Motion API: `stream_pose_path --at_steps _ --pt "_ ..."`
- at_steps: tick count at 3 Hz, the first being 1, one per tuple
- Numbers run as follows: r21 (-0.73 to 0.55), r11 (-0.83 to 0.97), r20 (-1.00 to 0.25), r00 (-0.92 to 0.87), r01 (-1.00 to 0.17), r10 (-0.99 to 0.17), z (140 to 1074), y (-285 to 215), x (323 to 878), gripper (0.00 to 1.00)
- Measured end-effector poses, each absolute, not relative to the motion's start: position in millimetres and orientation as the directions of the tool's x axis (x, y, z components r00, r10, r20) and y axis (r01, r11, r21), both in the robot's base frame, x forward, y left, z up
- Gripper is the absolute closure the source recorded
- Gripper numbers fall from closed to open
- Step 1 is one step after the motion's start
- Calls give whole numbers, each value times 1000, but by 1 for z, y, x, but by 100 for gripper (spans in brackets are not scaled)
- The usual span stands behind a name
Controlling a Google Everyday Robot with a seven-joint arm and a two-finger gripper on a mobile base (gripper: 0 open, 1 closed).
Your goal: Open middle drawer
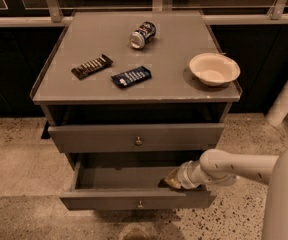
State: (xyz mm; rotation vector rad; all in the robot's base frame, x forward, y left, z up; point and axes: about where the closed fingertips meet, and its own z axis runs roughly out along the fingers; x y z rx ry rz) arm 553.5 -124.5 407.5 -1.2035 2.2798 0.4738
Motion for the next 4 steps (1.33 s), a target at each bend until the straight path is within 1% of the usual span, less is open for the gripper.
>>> stream_pose_path --at_steps 1,2,3,4 --pt "99 550 -582 -496 -829 -644 418 -134 522 100" --pt "104 552 -587 -499 -827 -637 423 -136 516 100" --pt "66 581 -620 -490 -811 -613 448 -149 510 100" --pt "-21 626 -685 -445 -780 -577 489 -166 516 100"
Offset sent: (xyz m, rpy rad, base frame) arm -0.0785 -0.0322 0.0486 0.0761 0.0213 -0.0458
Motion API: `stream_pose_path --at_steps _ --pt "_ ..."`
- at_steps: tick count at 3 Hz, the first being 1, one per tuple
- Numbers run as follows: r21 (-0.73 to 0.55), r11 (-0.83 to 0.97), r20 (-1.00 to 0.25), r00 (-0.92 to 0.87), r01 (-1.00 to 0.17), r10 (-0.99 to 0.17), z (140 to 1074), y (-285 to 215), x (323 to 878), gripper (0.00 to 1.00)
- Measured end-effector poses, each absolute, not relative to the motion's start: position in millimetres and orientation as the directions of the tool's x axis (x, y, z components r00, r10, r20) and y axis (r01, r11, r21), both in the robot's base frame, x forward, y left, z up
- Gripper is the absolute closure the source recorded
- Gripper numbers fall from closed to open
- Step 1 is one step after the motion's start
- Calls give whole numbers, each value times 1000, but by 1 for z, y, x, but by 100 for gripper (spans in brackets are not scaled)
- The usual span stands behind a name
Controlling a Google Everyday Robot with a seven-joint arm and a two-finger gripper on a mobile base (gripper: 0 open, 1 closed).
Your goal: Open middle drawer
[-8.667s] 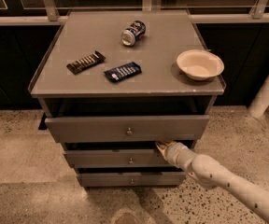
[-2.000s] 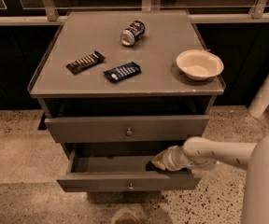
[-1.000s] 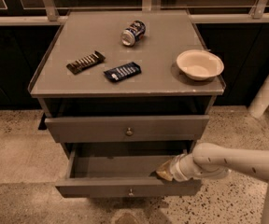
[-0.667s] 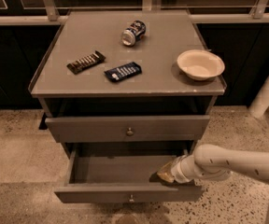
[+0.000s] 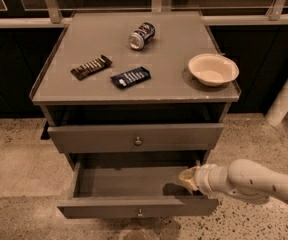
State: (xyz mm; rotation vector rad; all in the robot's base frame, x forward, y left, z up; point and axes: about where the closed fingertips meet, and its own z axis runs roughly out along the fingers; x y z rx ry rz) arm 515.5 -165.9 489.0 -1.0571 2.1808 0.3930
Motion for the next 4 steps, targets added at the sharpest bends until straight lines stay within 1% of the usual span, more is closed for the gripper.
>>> stream_pose_path --at_steps 1,4 --pt "-19 634 -691 -448 -773 -567 491 -169 513 81" --pt "-19 634 -691 -448 -773 -567 491 -169 513 12"
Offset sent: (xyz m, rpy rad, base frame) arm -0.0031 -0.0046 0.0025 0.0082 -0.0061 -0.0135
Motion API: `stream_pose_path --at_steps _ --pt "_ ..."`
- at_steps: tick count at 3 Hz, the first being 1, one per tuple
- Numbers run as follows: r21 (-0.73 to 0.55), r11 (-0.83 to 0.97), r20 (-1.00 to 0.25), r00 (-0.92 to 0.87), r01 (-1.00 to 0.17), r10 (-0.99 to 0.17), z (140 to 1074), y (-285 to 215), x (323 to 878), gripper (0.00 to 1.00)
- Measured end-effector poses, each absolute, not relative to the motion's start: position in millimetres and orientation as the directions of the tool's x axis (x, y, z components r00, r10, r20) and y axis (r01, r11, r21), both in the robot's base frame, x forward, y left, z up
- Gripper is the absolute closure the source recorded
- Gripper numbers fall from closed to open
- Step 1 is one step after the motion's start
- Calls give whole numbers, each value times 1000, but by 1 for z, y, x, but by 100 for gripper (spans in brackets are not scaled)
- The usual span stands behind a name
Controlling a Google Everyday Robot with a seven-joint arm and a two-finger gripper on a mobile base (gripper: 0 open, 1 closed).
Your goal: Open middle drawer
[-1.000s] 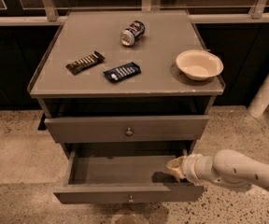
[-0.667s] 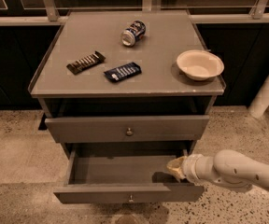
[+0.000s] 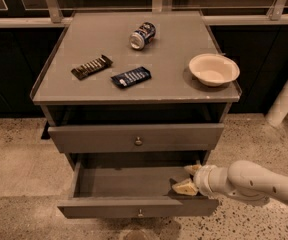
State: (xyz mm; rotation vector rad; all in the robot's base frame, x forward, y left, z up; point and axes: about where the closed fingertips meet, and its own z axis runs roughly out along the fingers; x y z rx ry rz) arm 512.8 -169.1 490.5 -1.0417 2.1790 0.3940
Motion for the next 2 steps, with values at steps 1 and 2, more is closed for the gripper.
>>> stream_pose_path --at_steps 1,2 --pt "-19 634 -691 -448 -773 -567 491 -169 513 0" --pt "-19 634 -691 -448 -773 -567 490 -169 513 0"
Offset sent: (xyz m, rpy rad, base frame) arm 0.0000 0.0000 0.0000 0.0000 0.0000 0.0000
